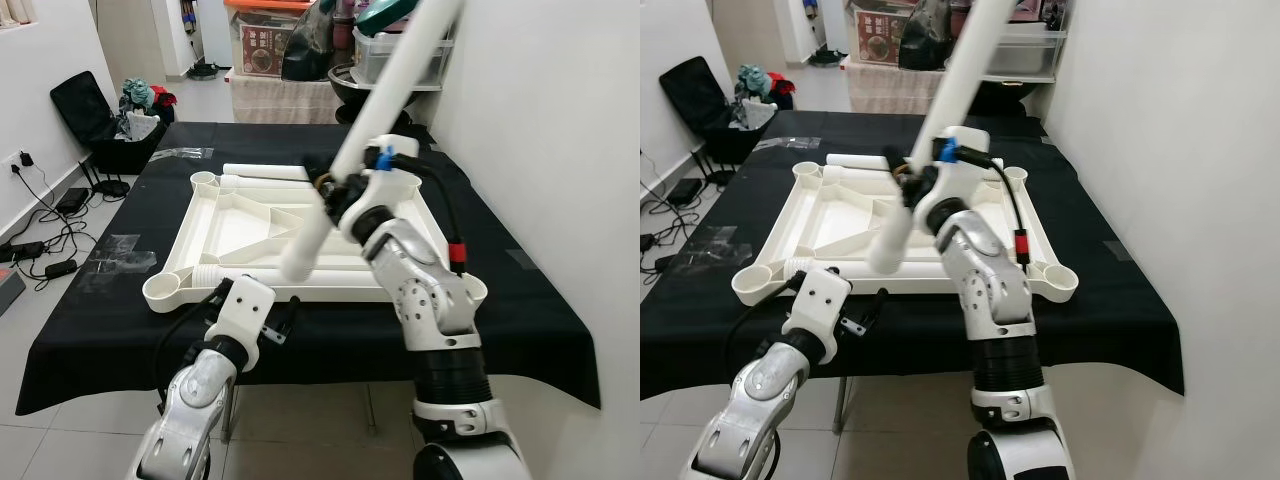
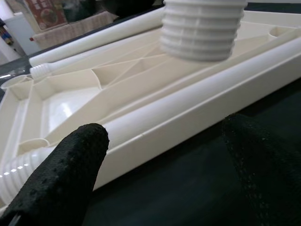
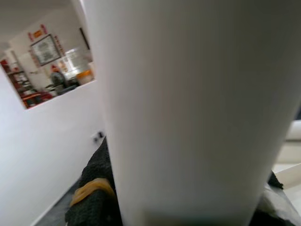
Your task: Building children table
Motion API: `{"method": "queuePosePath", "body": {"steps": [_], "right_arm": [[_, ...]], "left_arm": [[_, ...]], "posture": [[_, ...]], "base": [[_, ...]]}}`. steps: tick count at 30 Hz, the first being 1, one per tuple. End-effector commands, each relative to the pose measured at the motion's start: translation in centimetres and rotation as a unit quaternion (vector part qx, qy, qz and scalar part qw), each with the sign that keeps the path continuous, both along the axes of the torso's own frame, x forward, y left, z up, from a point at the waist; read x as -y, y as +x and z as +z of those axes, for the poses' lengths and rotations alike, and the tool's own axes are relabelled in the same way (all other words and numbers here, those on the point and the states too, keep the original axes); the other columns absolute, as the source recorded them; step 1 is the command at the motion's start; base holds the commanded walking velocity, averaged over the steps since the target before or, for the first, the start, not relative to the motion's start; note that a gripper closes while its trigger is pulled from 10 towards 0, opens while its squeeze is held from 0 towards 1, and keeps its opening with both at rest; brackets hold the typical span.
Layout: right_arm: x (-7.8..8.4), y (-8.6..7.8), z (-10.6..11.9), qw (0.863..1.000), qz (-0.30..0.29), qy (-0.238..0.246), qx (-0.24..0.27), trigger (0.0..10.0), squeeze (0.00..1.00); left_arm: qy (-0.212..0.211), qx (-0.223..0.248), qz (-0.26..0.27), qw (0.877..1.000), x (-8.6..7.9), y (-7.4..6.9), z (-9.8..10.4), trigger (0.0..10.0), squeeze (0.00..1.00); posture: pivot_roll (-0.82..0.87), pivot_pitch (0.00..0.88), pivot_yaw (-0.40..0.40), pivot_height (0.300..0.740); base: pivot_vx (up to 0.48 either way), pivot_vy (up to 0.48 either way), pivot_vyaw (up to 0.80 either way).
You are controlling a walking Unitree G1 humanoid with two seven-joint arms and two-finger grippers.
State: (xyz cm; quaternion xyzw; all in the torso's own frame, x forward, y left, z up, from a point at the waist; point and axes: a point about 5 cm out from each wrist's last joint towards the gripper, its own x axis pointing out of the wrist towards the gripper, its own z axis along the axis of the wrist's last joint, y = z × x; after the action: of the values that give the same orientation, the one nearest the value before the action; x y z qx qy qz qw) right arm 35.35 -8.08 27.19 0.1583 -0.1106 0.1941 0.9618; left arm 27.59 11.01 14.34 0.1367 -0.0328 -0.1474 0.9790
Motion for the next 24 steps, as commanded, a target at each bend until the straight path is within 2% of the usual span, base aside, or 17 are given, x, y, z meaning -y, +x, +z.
{"method": "queuePosePath", "body": {"steps": [1,2,5,6,7,11,13,17,24], "right_arm": [[0.0,-0.1,0.2,1.000,-0.006,-0.009,0.018,10.0,0.00],[0.6,-0.2,-0.7,0.999,-0.023,-0.038,0.030,10.0,0.00],[1.3,-0.3,-1.6,0.997,-0.039,-0.061,0.035,10.0,0.00],[2.3,-0.9,-3.0,0.994,-0.054,-0.082,0.051,10.0,0.00],[2.7,-1.3,-3.3,0.993,-0.060,-0.084,0.059,10.0,0.00],[3.2,-1.9,-3.4,0.990,-0.071,-0.091,0.076,10.0,0.00],[3.4,-2.5,-3.3,0.988,-0.083,-0.096,0.091,10.0,0.00],[3.6,-2.7,-3.1,0.986,-0.092,-0.096,0.098,10.0,0.00],[3.6,-2.6,-2.7,0.985,-0.095,-0.089,0.110,10.0,0.00]], "left_arm": [[0.003,-0.002,-0.003,1.000,0.3,-0.2,-0.2,10.0,0.00],[-0.012,0.004,-0.006,1.000,0.7,-0.6,-0.1,10.0,0.00],[-0.024,0.007,-0.006,1.000,1.1,-0.8,0.1,10.0,0.00],[-0.035,0.017,-0.011,0.999,1.7,-1.2,0.5,10.0,0.00],[-0.041,0.021,-0.008,0.999,1.8,-1.2,0.8,10.0,0.00],[-0.053,0.034,0.002,0.998,1.7,-1.3,1.5,10.0,0.00],[-0.070,0.057,0.018,0.996,1.4,-1.3,2.9,10.0,0.00],[-0.081,0.073,0.027,0.994,1.0,-1.1,4.0,10.0,0.00],[-0.082,0.082,0.055,0.992,0.0,-0.7,4.3,10.0,0.00]], "posture": [[0.03,0.000,-0.036,0.740],[0.03,0.000,-0.038,0.740],[0.03,0.000,-0.043,0.740],[0.04,0.000,-0.048,0.740],[0.04,0.000,-0.048,0.740],[0.03,0.000,-0.044,0.740],[0.03,0.000,-0.043,0.740],[0.03,0.000,-0.044,0.740],[0.04,0.000,-0.045,0.740]], "base": [[0.000,0.000,0.00],[0.000,0.000,0.00],[0.000,0.000,0.00],[0.000,0.000,0.00],[0.000,0.000,0.00],[0.000,0.000,0.00],[0.000,0.000,0.00],[0.000,0.000,0.00],[0.000,0.000,0.00]]}}
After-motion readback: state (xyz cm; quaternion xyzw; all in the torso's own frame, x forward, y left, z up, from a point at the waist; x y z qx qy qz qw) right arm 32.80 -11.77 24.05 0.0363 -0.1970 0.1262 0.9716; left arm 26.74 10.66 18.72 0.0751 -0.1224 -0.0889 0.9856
